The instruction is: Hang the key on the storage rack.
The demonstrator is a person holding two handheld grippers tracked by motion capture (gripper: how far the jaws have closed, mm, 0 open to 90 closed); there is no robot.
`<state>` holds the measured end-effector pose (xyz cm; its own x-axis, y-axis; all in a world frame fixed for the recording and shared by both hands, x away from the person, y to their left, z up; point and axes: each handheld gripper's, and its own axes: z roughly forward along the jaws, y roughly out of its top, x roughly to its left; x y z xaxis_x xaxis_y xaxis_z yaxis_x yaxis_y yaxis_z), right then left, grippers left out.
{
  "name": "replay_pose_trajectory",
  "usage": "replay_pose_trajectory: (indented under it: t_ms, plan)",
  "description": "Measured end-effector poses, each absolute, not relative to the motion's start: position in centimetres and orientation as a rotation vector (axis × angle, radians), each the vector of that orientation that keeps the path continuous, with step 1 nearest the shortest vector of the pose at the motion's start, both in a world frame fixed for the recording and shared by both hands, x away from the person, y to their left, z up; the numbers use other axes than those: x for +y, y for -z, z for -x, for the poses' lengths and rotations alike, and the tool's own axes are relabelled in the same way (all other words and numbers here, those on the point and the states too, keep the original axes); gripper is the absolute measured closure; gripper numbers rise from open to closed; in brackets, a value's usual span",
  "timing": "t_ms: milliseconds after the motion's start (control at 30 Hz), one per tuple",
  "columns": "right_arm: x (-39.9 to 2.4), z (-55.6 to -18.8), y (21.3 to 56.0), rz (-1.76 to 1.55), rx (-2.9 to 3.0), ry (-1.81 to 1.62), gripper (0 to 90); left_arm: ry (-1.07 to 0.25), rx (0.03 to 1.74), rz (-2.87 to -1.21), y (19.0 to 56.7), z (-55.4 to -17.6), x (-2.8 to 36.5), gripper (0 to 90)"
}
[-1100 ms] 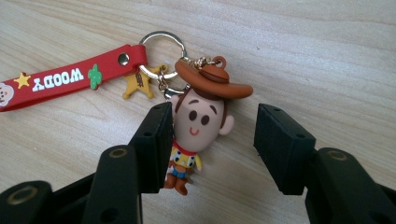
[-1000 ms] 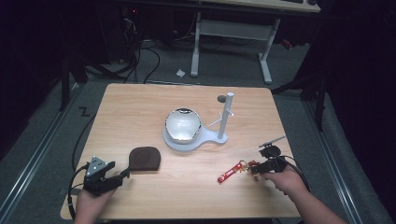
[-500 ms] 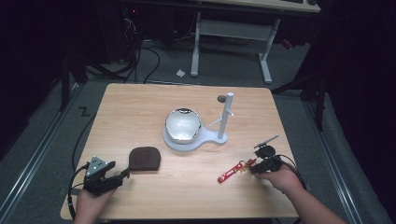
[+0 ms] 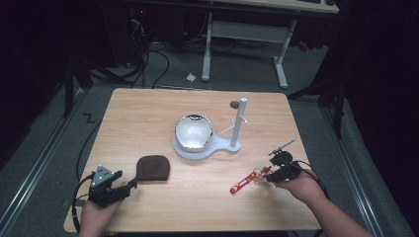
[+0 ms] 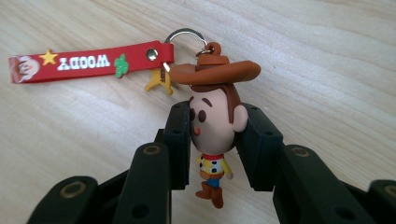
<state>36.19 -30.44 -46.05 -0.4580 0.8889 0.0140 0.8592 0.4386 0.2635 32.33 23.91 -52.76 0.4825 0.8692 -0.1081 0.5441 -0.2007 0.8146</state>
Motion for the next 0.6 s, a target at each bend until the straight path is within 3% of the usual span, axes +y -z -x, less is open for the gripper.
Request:
replay_pose_trajectory:
  t_ms: [600]
  plan:
    - [-29.8,-34.5,39.5,-1.427,2.563,-0.353,67.0,-0.476,1.172,-1.890,52.9,-32.4,23.7,34.3]
